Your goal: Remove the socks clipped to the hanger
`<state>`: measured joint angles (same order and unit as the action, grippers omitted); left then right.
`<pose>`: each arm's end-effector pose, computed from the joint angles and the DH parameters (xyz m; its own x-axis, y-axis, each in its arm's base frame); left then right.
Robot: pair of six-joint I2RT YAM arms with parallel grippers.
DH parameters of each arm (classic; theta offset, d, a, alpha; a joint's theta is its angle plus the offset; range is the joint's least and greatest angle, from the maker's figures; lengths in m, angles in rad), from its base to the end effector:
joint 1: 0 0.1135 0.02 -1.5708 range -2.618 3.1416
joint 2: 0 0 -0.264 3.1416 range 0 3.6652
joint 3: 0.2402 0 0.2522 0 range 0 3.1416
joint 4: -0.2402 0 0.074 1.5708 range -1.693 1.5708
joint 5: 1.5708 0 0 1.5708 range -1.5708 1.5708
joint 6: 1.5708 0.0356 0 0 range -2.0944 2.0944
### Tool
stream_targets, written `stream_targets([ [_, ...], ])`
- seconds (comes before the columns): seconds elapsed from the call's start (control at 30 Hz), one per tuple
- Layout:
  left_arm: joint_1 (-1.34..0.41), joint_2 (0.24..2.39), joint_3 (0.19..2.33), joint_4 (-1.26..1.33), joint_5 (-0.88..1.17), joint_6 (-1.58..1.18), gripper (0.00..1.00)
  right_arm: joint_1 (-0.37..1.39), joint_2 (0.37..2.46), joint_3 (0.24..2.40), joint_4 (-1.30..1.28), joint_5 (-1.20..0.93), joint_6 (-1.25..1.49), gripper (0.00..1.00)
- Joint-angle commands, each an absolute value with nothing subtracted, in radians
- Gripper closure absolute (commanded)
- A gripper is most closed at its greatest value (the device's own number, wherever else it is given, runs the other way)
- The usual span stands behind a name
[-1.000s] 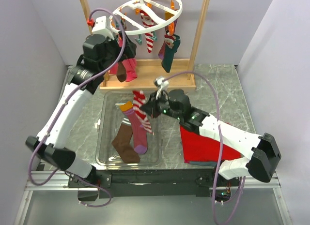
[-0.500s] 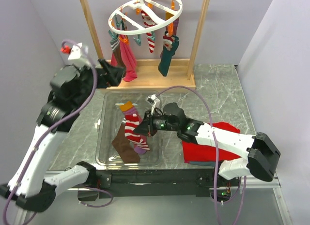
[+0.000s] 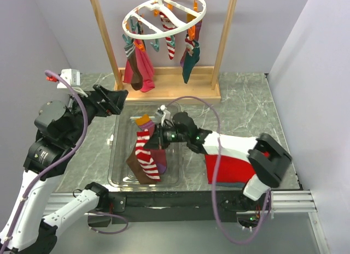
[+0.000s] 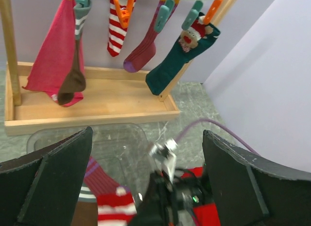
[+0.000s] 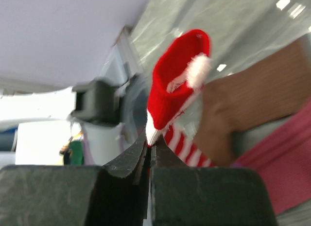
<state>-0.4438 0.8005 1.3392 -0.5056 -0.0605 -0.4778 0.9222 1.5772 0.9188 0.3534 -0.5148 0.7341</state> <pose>0.1139 -0.0518 0.4838 -0.1454 -0.4391 -0.8866 0.3459 0.8170 -0.4613 0.1988 0.2913 0.2435 -0.7894 -0.0762 -0.6091 -0.6041 0.2728 0.7488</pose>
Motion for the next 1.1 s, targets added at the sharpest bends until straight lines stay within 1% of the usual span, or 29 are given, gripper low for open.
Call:
stream_targets([
  [0.0, -0.445, 0.79, 1.339, -0.522, -0.106, -0.437, 0.01, 0.832, 1.722, 1.038, 0.393, -0.559, 0.714, 1.0],
  [0.07, -0.445, 0.785, 1.339, -0.531, -0.113, -0.431, 0.01, 0.801, 1.819, 1.096, 0.318, -0.578, 0.686, 1.0],
  [0.1, -0.445, 0.785, 1.341, -0.532, -0.109, -0.43, 0.01, 0.793, 1.854, 1.168, 0.284, -0.597, 0.658, 0.99],
  [0.13, -0.443, 0.781, 1.342, -0.534, -0.101, -0.43, 0.01, 0.795, 1.902, 1.211, 0.225, -0.566, 0.628, 0.96],
  [0.17, -0.445, 0.781, 1.342, -0.537, -0.095, -0.428, 0.01, 0.802, 1.92, 1.254, 0.089, -0.533, 0.592, 0.9],
  [0.23, -0.445, 0.773, 1.339, -0.538, -0.084, -0.431, 0.0, 0.807, 1.939, 1.34, 0.006, -0.451, 0.522, 0.82],
  [0.27, -0.445, 0.773, 1.339, -0.538, -0.08, -0.436, 0.01, 0.807, 1.942, 1.353, -0.033, -0.431, 0.515, 0.76],
  [0.33, -0.445, 0.769, 1.336, -0.545, -0.074, -0.442, 0.0, 0.804, 1.937, 1.376, -0.076, -0.388, 0.489, 0.71],
  [0.37, -0.445, 0.767, 1.336, -0.546, -0.065, -0.448, 0.01, 0.805, 1.934, 1.387, -0.144, -0.32, 0.477, 0.66],
  [0.43, -0.445, 0.758, 1.335, -0.548, -0.057, -0.451, 0.01, 0.807, 1.921, 1.411, -0.21, -0.247, 0.427, 0.61],
  [0.47, -0.443, 0.756, 1.338, -0.552, -0.055, -0.451, 0.01, 0.81, 1.91, 1.408, -0.268, -0.157, 0.41, 0.5],
  [0.5, -0.445, 0.753, 1.35, -0.558, -0.057, -0.448, 0.01, 0.818, 1.898, 1.393, -0.291, -0.102, 0.385, 0.47],
  [0.53, -0.445, 0.749, 1.354, -0.567, -0.061, -0.445, 0.01, 0.818, 1.864, 1.381, -0.308, -0.065, 0.38, 0.4],
  [0.57, -0.445, 0.747, 1.361, -0.572, -0.066, -0.436, 0.0, 0.816, 1.844, 1.364, -0.313, -0.031, 0.377, 0.25],
  [0.67, -0.443, 0.742, 1.385, -0.589, -0.116, -0.422, 0.01, 0.819, 1.769, 1.322, -0.319, 0.023, 0.351, 0.01],
  [0.83, -0.445, 0.715, 1.399, -0.583, -0.235, -0.433, 0.01, 0.821, 1.706, 1.387, -0.293, 0.061, 0.299, 0.0],
  [0.93, -0.445, 0.684, 1.39, -0.575, -0.299, -0.449, 0.01, 0.821, 1.701, 1.431, -0.175, 0.066, 0.279, 0.0],
  [1.07, -0.443, 0.637, 1.365, -0.545, -0.348, -0.448, 0.01, 0.837, 1.755, 1.503, 0.089, 0.11, 0.24, 0.0],
])
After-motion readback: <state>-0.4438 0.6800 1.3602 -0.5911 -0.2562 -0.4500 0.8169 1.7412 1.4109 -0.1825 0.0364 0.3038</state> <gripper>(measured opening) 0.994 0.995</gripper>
